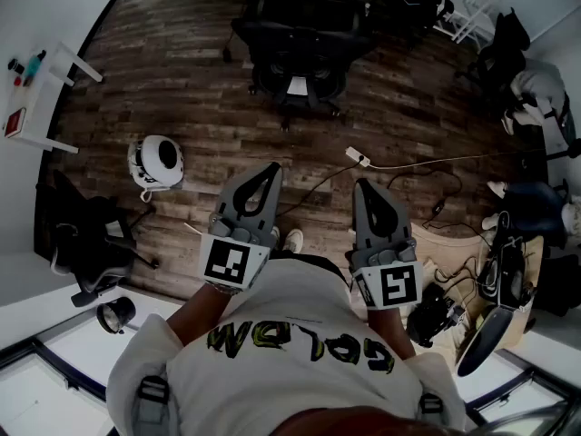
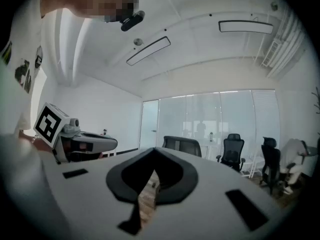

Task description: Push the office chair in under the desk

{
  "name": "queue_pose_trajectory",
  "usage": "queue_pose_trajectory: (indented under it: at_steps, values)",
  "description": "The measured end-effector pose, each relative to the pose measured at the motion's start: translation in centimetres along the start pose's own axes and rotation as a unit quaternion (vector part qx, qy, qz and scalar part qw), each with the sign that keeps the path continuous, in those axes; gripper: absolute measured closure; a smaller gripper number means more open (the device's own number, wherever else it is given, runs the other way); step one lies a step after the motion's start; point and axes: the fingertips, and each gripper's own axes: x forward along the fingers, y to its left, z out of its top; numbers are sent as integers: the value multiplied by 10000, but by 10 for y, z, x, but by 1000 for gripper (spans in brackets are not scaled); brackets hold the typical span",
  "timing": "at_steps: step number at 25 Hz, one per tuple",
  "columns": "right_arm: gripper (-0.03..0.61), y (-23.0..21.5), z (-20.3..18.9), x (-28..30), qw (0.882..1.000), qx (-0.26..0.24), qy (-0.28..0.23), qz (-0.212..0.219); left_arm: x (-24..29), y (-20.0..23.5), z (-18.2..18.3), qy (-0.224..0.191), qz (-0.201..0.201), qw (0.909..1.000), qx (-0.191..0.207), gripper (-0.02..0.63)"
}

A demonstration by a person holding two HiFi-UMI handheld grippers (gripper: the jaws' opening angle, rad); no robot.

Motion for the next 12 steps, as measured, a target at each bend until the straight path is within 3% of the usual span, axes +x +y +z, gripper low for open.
queue_pose_trajectory:
  at_steps: [12]
  values:
    - [568, -28, -5, 16, 9998, 127, -177, 25, 29, 1, -7, 54, 96, 9999, -33, 602]
